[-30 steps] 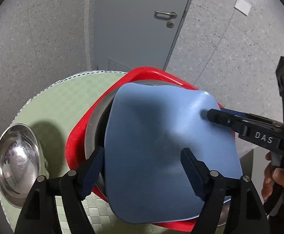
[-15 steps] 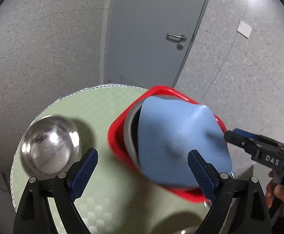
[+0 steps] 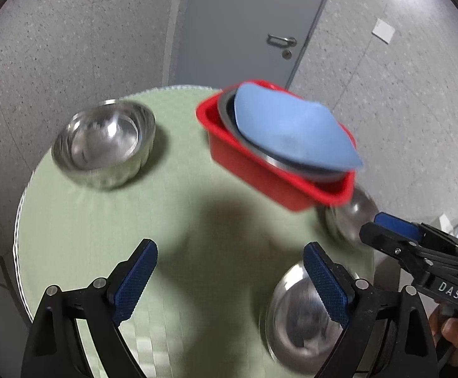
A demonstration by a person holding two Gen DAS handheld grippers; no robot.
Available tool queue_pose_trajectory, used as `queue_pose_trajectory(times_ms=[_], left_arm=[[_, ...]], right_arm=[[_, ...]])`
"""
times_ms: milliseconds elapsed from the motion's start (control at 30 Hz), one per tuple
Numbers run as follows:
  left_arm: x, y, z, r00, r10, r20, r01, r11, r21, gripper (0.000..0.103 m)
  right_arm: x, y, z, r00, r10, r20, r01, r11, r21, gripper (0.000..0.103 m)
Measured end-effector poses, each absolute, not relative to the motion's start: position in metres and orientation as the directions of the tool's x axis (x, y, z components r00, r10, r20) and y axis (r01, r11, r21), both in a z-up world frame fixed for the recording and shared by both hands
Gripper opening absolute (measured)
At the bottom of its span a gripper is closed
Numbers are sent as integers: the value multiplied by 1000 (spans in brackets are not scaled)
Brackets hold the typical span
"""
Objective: Organize plates and bowls
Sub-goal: 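Open both grippers and move them to a medium steel bowl, then grasp the medium steel bowl rim with both grippers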
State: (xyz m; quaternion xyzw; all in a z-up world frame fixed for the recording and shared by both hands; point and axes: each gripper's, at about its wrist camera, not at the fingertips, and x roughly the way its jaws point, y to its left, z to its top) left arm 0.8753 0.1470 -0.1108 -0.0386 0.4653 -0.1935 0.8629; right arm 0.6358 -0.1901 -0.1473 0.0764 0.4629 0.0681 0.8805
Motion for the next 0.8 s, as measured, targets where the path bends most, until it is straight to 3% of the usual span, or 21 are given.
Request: queue_pose_trajectory(times_ms=[200, 400, 467, 500, 567, 800], left_arm=[[854, 147, -126, 424, -390, -817, 329, 907, -262, 89], [850, 136, -138, 365, -399, -841, 367, 892, -264, 71], [850, 130, -144, 339, -405, -849, 389, 882, -265, 52], [850, 128, -146, 326, -405, -854, 397, 879, -265, 47], [851, 125, -151, 291, -413, -863, 409, 869, -278, 17], [853, 133, -141, 332, -414, -848, 407, 873, -267, 16]], right_arm=[[603, -188, -173, 511, 193, -838, 2, 974, 225, 51], [587, -187, -197, 468, 197, -861, 39, 969, 243, 50], [586, -186, -205, 451, 210, -867, 49, 964, 260, 47], [585, -186, -210, 440, 220, -871, 52, 962, 270, 38], [585, -185, -217, 423, 225, -878, 58, 960, 273, 31], [589, -179, -214, 425, 217, -879, 50, 964, 263, 21]])
